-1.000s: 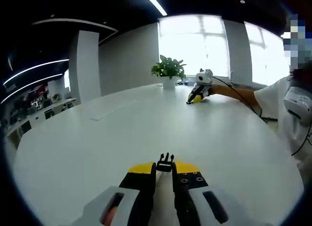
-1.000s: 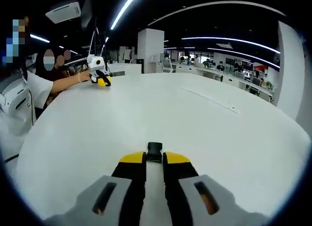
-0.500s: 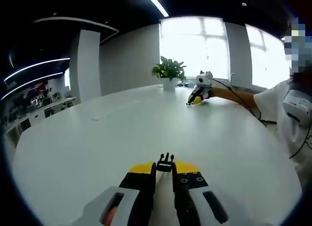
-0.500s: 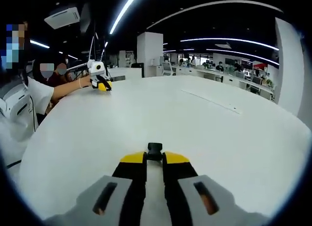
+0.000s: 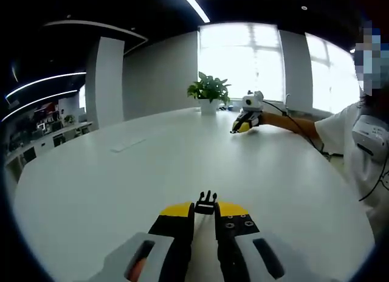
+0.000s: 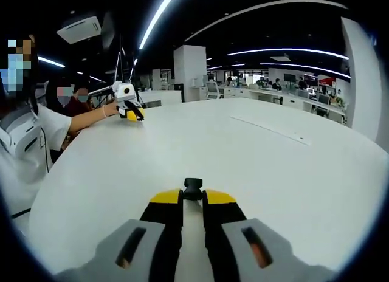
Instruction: Snap the two parts of the plastic buckle together until the buckle closes and remains connected.
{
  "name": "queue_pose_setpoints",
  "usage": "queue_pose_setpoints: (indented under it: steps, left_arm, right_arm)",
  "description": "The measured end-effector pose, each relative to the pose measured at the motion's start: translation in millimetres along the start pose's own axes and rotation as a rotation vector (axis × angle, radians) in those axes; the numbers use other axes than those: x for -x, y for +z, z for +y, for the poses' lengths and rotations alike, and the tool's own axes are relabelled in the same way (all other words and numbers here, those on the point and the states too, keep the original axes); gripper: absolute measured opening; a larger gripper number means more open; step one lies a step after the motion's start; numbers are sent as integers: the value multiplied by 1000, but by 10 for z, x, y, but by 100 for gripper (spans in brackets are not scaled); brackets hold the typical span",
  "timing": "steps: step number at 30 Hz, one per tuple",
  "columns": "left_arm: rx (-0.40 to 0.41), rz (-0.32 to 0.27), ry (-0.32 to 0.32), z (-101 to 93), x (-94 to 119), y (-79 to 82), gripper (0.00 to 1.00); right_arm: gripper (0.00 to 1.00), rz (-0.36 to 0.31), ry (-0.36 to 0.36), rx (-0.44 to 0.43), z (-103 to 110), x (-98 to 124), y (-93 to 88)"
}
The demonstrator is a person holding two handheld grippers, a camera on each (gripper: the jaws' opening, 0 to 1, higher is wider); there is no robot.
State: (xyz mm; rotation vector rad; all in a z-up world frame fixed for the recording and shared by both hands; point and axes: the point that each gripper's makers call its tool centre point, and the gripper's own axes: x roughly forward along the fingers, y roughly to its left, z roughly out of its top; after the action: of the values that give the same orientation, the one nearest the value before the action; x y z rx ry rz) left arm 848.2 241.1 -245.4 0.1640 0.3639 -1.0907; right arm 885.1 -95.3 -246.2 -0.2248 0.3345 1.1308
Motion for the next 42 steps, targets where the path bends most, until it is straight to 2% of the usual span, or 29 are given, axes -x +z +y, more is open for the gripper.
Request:
queue_pose_setpoints:
  steps: [8,12,21,26,42]
  left_arm:
    - [-3,-3,-9,-26,-61,47,12]
    - [-3,-1,-24,-93,-100,87,12]
    - [-66,36,-38,-257,-246,142,13]
    - [-73,30,-59,-328,-311,181,13]
    - [-53,44,-80,-433,-470,110,12]
  right_arm:
    - [13,-11,20,16,106,-85,68]
    - [13,-23,44,26,187,-147,137]
    - [13,-24,94,71,365,-328,267]
    - [13,-28,122,77,422,-402,311]
    - [13,-22,184,92,653,-645,348]
